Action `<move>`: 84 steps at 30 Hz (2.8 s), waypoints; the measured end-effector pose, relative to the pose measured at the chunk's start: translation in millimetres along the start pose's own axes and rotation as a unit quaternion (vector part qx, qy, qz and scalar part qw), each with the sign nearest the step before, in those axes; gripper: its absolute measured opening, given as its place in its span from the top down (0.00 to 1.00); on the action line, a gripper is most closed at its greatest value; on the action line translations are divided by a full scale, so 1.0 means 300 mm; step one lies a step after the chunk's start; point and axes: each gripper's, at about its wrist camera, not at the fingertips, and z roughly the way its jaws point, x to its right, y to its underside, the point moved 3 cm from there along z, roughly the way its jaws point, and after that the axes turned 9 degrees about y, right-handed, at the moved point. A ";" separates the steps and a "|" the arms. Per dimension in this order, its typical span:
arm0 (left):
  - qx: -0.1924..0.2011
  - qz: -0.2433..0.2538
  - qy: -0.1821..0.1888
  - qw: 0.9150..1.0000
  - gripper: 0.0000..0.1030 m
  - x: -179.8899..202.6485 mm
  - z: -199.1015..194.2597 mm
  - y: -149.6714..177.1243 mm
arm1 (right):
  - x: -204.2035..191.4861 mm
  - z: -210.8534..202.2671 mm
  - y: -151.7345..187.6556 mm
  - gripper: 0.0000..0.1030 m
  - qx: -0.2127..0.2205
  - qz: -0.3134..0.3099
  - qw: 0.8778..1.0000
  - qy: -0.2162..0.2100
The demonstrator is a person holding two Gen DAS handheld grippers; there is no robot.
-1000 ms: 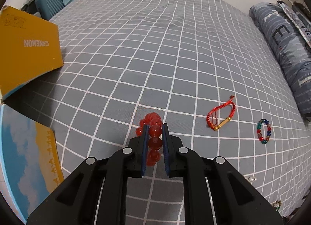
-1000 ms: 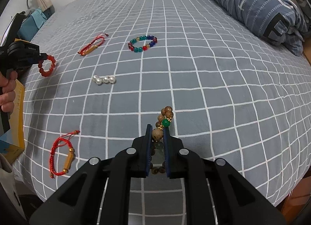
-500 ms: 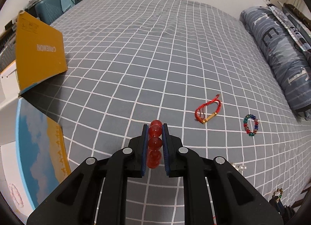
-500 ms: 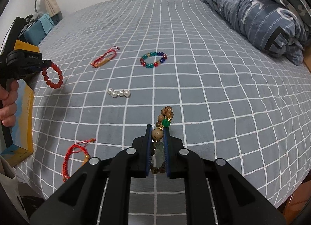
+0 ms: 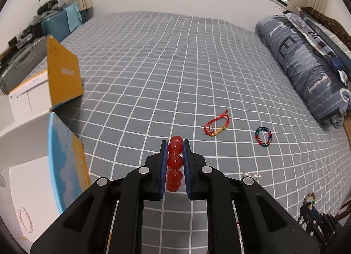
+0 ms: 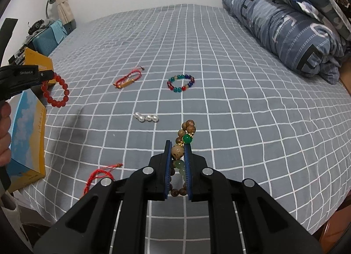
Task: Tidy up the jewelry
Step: 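Lift the red bracelet with the left tool while the right tool lifts the wooden bracelet, then carry the red bracelet in the left tool and wooden bracelet in the right tool over the box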
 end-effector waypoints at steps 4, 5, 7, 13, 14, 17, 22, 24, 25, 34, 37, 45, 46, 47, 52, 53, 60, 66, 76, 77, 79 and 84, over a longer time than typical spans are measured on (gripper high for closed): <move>0.016 0.012 0.003 1.000 0.88 0.019 -0.069 0.016 | -0.019 -0.011 -0.008 0.90 0.007 -0.002 1.000 0.004; 0.018 0.013 0.003 1.000 0.88 0.023 -0.079 0.020 | -0.022 -0.014 -0.010 0.90 0.008 -0.003 1.000 0.005; 0.026 0.020 0.005 0.999 0.88 0.030 -0.114 0.028 | -0.031 -0.027 -0.016 0.90 0.013 -0.006 1.000 0.007; 0.050 0.028 0.011 0.998 0.88 0.036 -0.212 0.046 | -0.058 -0.083 -0.039 0.90 0.032 -0.006 0.999 -0.004; 0.054 0.030 0.012 0.998 0.88 0.035 -0.233 0.051 | -0.066 -0.095 -0.044 0.90 0.037 -0.005 0.999 -0.007; 0.064 0.034 0.013 0.997 0.88 0.034 -0.276 0.060 | -0.092 -0.122 -0.059 0.90 0.046 -0.005 0.999 -0.015; 0.077 0.033 0.013 0.996 0.88 0.009 -0.344 0.089 | -0.152 -0.146 -0.085 0.90 0.055 -0.014 0.998 -0.023; 0.079 0.032 0.012 0.996 0.88 -0.011 -0.367 0.106 | -0.178 -0.155 -0.096 0.90 0.057 -0.018 0.998 -0.027; 0.081 0.031 0.011 0.996 0.88 -0.019 -0.375 0.112 | -0.192 -0.160 -0.101 0.90 0.059 -0.021 0.998 -0.029; 0.097 0.014 -0.012 0.995 0.88 -0.137 -0.470 0.165 | -0.347 -0.223 -0.134 0.90 0.080 -0.041 0.994 -0.060; 0.102 0.008 -0.019 0.995 0.88 -0.185 -0.504 0.181 | -0.405 -0.241 -0.141 0.90 0.085 -0.050 0.993 -0.070; 0.114 -0.016 -0.049 0.992 0.88 -0.341 -0.593 0.234 | -0.598 -0.289 -0.155 0.90 0.098 -0.080 0.987 -0.097; 0.115 -0.020 -0.053 0.992 0.88 -0.364 -0.602 0.241 | -0.621 -0.296 -0.154 0.90 0.099 -0.083 0.986 -0.101; 0.115 -0.025 -0.058 0.991 0.88 -0.392 -0.612 0.250 | -0.643 -0.302 -0.153 0.90 0.101 -0.087 0.986 -0.103; 0.111 -0.045 -0.083 0.989 0.88 -0.500 -0.635 0.279 | -0.781 -0.331 -0.136 0.90 0.102 -0.111 0.981 -0.126; 0.109 -0.051 -0.088 0.989 0.88 -0.522 -0.640 0.285 | -0.814 -0.337 -0.129 0.90 0.101 -0.116 0.979 -0.131; 0.098 -0.091 -0.127 0.983 0.87 -0.705 -0.665 0.345 | -1.007 -0.369 -0.090 0.90 0.099 -0.150 0.970 -0.161; 0.082 -0.123 -0.148 0.978 0.87 -0.842 -0.655 0.392 | -1.175 -0.361 -0.042 0.90 0.085 -0.184 0.962 -0.181; 0.035 -0.156 -0.153 0.975 0.87 -0.971 -0.582 0.442 | -1.333 -0.224 0.021 0.90 0.007 -0.216 0.960 -0.177; 0.027 -0.160 -0.153 0.975 0.87 -0.985 -0.569 0.448 | -1.338 -0.209 0.025 0.90 -0.002 -0.217 0.960 -0.174; 0.015 -0.164 -0.153 0.974 0.87 -1.003 -0.548 0.451 | -1.349 -0.179 0.035 0.90 -0.021 -0.220 0.961 -0.167; -0.015 -0.170 -0.153 0.973 0.87 -1.024 -0.498 0.465 | -1.367 -0.136 0.053 0.90 -0.051 -0.228 0.960 -0.153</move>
